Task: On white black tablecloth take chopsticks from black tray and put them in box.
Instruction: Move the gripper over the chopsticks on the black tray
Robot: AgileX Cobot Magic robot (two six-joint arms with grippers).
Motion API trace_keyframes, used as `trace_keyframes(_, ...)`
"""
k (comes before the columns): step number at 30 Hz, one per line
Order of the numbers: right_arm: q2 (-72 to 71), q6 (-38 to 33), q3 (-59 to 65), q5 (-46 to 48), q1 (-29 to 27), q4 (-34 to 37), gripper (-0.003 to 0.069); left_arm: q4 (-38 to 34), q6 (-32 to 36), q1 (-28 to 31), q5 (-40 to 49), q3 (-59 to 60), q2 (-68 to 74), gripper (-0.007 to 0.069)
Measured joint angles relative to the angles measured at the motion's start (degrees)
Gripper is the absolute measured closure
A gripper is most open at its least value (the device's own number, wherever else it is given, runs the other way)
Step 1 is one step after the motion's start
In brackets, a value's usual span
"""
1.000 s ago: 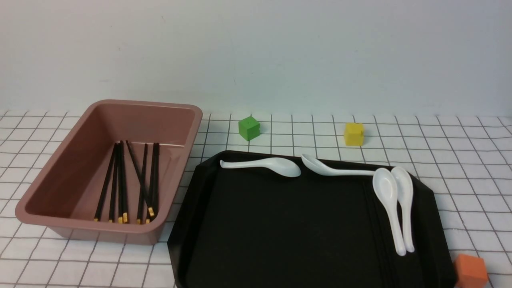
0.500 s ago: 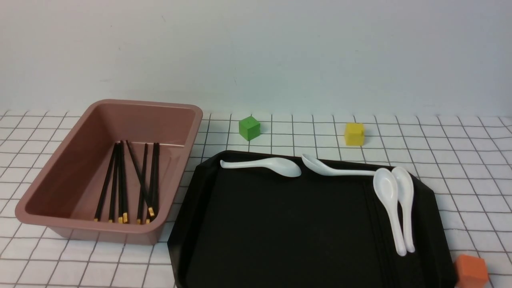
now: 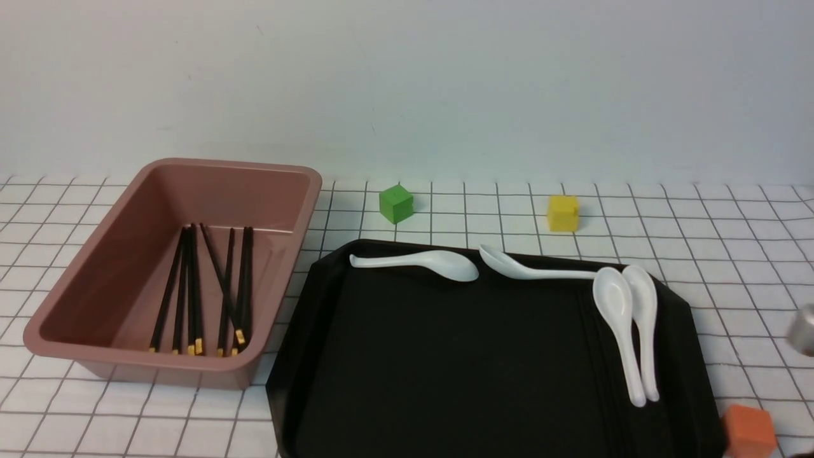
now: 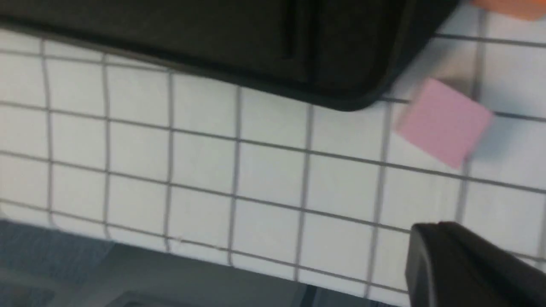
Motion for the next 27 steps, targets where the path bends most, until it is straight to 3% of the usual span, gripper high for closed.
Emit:
trace_keyframes(5,10.6,-0.77,-3.21,-7.17,7.31,3.34,0.0495,0.0,0.0,0.0,0.0,0.0,0.0,0.0386)
trace_keyframes(12,23.43,17.19,-8.12,-16.02,15.84,-8.64,0.033,0.0,0.0,0.0,0.0,0.0,0.0,0.0386)
trace_keyframes(19,32.22,30.08,-9.94,-20.7,16.34,-17.05,0.0276,0.0,0.0,0.0,0.0,0.0,0.0,0.0386)
trace_keyframes(27,38.98,31.81,-10.27,-23.75,16.34,-17.71,0.0277,0.0,0.0,0.0,0.0,0.0,0.0,0.0386)
